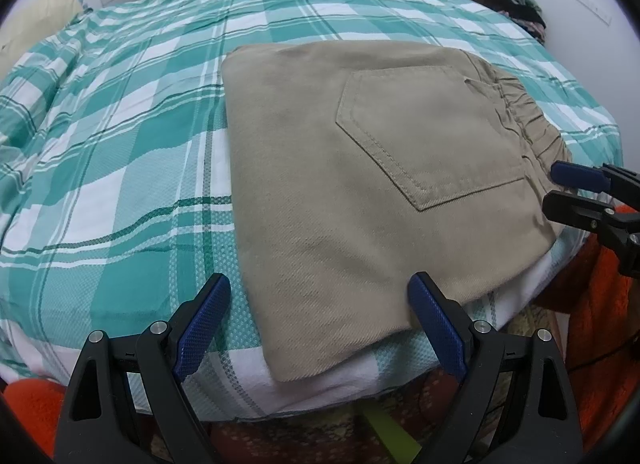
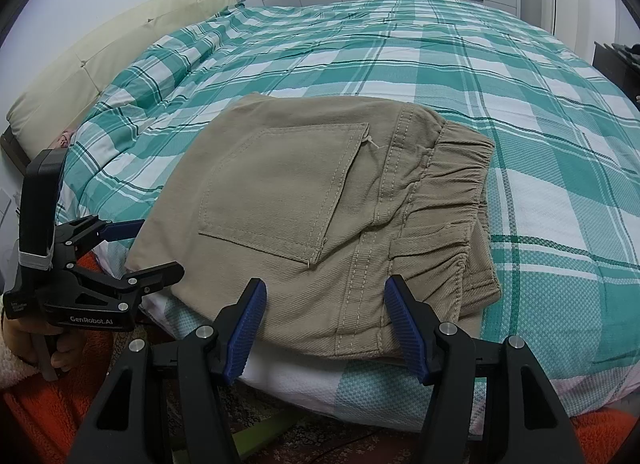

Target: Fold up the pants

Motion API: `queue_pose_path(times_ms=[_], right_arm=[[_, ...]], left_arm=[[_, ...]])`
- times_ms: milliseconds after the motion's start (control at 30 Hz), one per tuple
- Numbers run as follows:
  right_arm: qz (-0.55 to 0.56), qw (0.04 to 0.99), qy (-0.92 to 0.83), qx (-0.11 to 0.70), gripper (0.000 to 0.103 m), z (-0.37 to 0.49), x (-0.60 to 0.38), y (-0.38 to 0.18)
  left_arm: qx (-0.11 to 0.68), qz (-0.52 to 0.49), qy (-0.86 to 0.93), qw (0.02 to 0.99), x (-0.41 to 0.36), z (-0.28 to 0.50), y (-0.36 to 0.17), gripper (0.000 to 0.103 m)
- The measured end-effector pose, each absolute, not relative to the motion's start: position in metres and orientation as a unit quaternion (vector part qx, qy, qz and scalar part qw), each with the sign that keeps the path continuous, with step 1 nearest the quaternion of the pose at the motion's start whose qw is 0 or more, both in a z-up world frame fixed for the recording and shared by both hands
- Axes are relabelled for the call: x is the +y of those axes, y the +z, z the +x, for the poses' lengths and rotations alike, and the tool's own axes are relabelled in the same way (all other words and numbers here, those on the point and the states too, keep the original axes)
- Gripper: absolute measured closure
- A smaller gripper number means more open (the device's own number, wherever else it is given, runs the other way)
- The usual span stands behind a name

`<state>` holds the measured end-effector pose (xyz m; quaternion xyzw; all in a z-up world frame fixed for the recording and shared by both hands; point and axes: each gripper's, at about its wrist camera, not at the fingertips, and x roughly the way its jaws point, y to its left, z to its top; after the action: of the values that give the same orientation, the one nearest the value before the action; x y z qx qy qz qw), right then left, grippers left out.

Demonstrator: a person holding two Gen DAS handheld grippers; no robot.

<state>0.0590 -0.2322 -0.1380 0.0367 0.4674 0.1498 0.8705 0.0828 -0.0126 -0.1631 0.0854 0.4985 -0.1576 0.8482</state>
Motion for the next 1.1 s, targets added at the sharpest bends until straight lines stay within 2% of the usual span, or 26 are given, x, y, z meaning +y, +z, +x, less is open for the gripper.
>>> queue_pose_path(times_ms=[1100], right_arm=[[0.035,0.871,0.153,0.466,0.037,0.0583,-0.2305,-0.1385]], left_arm=[[0.498,0.088,-0.157,0.849,-0.0137,0.0802,-0.1644,0.010]])
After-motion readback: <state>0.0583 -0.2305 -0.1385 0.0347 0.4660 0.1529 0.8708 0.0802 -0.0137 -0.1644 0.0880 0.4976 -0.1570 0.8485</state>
